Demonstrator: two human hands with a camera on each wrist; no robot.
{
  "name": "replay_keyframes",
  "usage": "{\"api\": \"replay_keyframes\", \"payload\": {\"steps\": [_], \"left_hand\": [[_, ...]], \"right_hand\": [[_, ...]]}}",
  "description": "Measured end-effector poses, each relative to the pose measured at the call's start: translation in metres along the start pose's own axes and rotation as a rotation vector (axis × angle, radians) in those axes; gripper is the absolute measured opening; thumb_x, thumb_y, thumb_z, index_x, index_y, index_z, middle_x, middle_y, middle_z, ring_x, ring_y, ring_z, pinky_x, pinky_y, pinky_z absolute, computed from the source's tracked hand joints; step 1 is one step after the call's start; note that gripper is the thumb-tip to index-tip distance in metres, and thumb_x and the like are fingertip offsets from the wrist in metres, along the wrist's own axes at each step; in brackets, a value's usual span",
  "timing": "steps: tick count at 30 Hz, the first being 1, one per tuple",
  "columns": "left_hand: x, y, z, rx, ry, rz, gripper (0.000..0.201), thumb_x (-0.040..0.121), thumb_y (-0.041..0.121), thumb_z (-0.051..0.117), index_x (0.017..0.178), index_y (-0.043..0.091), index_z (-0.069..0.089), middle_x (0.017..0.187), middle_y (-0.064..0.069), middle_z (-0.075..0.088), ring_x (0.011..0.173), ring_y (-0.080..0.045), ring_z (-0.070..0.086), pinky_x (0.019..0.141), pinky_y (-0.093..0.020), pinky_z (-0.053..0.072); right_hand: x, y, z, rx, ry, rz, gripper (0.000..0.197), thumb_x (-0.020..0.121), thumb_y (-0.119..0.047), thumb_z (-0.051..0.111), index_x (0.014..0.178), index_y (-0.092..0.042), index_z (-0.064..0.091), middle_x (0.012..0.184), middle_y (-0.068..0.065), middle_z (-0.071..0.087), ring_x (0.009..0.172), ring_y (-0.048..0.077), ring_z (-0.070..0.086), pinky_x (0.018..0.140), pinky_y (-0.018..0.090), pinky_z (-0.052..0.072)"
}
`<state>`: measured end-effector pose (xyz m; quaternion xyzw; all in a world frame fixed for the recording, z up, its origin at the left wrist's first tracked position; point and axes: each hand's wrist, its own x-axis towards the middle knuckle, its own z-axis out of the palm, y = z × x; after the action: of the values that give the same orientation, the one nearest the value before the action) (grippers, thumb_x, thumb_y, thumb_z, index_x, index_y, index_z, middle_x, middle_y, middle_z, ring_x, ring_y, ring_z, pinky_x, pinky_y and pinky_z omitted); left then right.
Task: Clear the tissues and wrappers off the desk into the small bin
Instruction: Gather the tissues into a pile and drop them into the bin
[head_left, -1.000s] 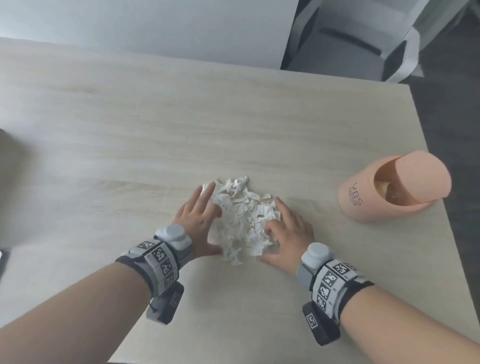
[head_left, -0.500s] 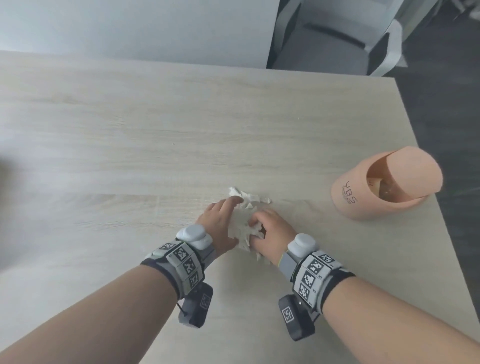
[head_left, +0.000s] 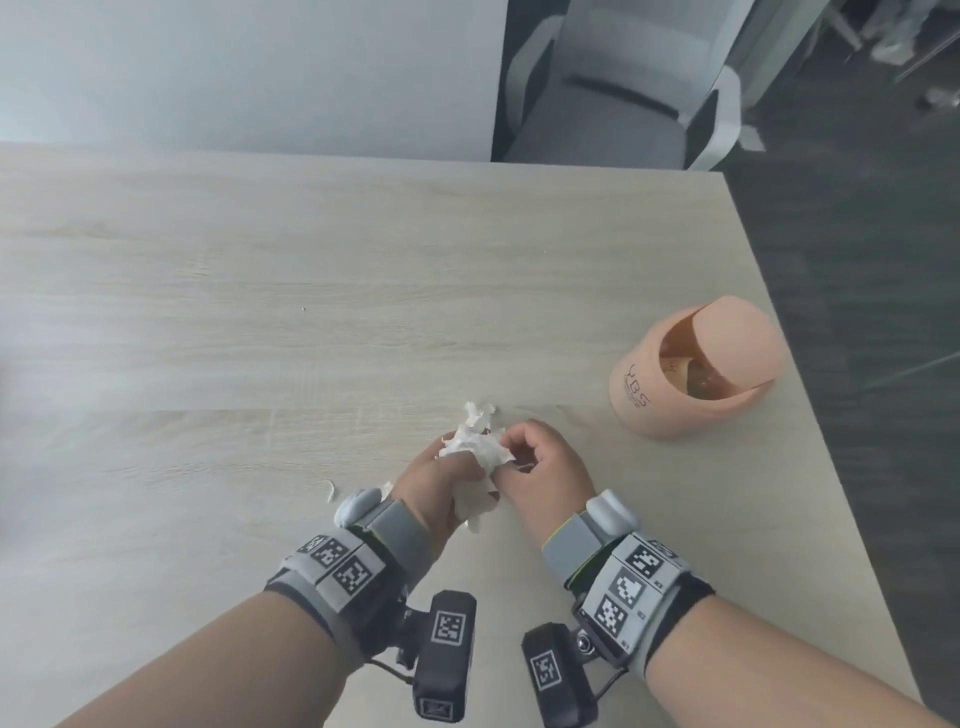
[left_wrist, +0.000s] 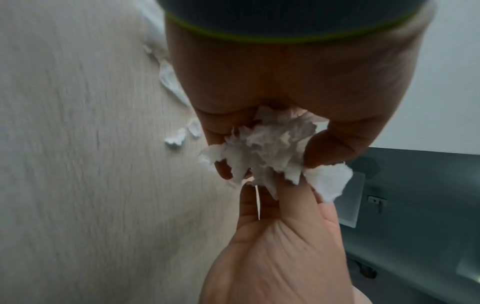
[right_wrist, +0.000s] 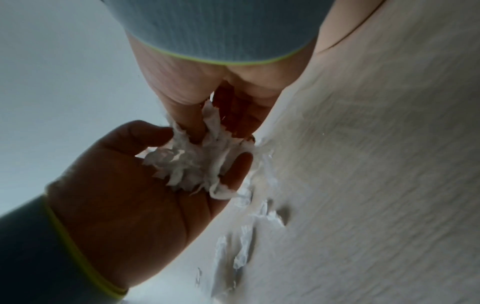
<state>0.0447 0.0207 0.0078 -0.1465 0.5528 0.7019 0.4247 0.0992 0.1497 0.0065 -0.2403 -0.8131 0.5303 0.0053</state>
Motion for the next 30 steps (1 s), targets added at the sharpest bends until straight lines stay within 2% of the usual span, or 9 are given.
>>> {"api": "replay_keyframes", "payload": {"steps": [3,6,9,13,16,19,25,28,30], "left_hand": [[-0.006,0.001,0.023,-0.143,0.019,-0.043,0.040,0.085,0.022,0.061,0.118,0.000,0.061,0.089,-0.014,0.069,0.063,-0.023,0.064,0.056,-0.031,0.054],[-0.002,-0.001,0.045,-0.109,0.050,-0.075,0.057,0.080,0.047,0.069,0.121,0.008,0.065,0.105,-0.012,0.073,0.070,-0.024,0.068,0.052,-0.027,0.050],[0.002,0.001,0.066,0.007,0.177,-0.041,0.062,0.066,0.061,0.074,0.106,0.014,0.070,0.075,-0.008,0.066,0.040,-0.017,0.055,0.042,-0.023,0.039],[0.010,0.005,0.088,0.135,0.286,0.010,0.070,0.050,0.058,0.076,0.101,0.012,0.065,0.083,-0.016,0.069,0.066,-0.031,0.068,0.072,-0.044,0.058],[0.013,0.017,0.107,0.234,0.294,0.055,0.052,0.057,0.049,0.070,0.088,0.008,0.063,0.058,-0.011,0.058,0.046,-0.025,0.052,0.055,-0.033,0.045],[0.016,0.032,0.131,0.334,0.345,0.079,0.041,0.068,0.049,0.065,0.085,0.012,0.064,0.056,-0.009,0.058,0.048,-0.024,0.050,0.052,-0.031,0.043],[0.028,0.049,0.182,0.235,0.338,0.152,0.062,0.067,0.068,0.048,0.086,0.013,0.067,0.077,-0.012,0.068,0.059,-0.024,0.053,0.058,-0.032,0.043],[0.033,0.055,0.198,0.226,0.332,0.087,0.065,0.062,0.058,0.049,0.101,0.009,0.069,0.091,-0.015,0.066,0.070,-0.028,0.054,0.069,-0.041,0.042],[0.035,0.057,0.203,0.369,0.339,0.110,0.052,0.084,0.036,0.048,0.122,0.004,0.061,0.109,-0.021,0.066,0.095,-0.037,0.063,0.087,-0.047,0.047]], "right_hand": [[-0.006,-0.002,-0.011,0.003,0.003,-0.037,0.016,0.074,-0.008,0.068,0.080,-0.023,0.064,0.079,-0.010,0.061,0.069,-0.004,0.054,0.063,0.009,0.039],[-0.013,0.001,-0.026,-0.059,0.015,-0.169,0.011,0.072,-0.013,0.071,0.081,-0.018,0.069,0.074,-0.017,0.057,0.076,-0.002,0.055,0.065,0.008,0.038],[-0.022,0.005,-0.042,-0.143,0.004,-0.373,0.014,0.076,-0.016,0.066,0.070,-0.022,0.055,0.066,-0.020,0.046,0.070,0.002,0.047,0.064,0.015,0.036],[-0.028,0.009,-0.073,-0.199,-0.023,-0.497,0.007,0.082,-0.017,0.062,0.075,-0.017,0.062,0.079,-0.009,0.063,0.081,0.015,0.056,0.079,0.033,0.046],[-0.029,0.016,-0.106,-0.166,0.057,-0.525,0.014,0.083,-0.017,0.062,0.095,-0.018,0.070,0.106,-0.006,0.069,0.105,0.014,0.061,0.095,0.027,0.042],[-0.026,0.014,-0.143,-0.176,0.202,-0.572,0.017,0.084,-0.017,0.061,0.097,-0.013,0.070,0.107,0.000,0.066,0.108,0.013,0.058,0.096,0.027,0.041],[0.001,0.008,-0.202,-0.158,0.492,-0.564,0.026,0.081,-0.022,0.060,0.104,-0.013,0.066,0.121,-0.007,0.057,0.118,0.003,0.046,0.100,0.023,0.034],[0.013,0.013,-0.215,-0.150,0.493,-0.454,0.034,0.078,-0.026,0.057,0.111,-0.020,0.062,0.128,-0.006,0.054,0.121,0.012,0.045,0.102,0.024,0.034],[0.018,0.017,-0.217,-0.146,0.467,-0.424,0.037,0.077,-0.029,0.056,0.113,-0.021,0.061,0.130,-0.005,0.053,0.123,0.015,0.045,0.103,0.022,0.032]]}}
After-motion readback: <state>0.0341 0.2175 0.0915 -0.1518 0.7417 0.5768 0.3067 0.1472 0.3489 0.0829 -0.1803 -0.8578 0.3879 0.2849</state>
